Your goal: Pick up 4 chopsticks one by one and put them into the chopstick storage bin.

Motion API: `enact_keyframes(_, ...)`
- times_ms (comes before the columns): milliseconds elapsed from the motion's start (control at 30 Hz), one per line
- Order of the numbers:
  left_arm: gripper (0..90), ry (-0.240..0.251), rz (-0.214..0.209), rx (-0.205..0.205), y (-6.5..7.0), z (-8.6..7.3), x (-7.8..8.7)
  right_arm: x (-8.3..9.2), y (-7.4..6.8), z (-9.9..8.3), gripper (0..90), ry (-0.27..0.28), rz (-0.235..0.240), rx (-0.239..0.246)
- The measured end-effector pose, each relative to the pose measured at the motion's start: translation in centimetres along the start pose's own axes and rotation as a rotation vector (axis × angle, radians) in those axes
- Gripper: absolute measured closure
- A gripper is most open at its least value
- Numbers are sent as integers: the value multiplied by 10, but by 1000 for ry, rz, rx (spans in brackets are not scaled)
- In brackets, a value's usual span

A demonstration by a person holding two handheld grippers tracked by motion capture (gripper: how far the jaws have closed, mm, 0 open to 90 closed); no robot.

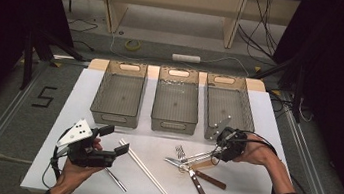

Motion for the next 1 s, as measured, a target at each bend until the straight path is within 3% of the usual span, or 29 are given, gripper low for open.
enact_keyframes(467, 156, 2, 2, 1, 0, 0, 1, -15, 1, -5, 625, -74, 29, 36)
enact_keyframes(1000, 155, 2, 6, 2, -1, 0, 1, -21, 2, -4, 674, -118, 30, 72)
Point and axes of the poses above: each handheld gripper's, and its own axes: x roughly backward along the jaws, z roughly out of its top, y roughly to its right, the point moved 9 cm from there along -x, roughly forward along the jaws, and after that the axes turned 9 degrees about z, right-handed, at the moved point
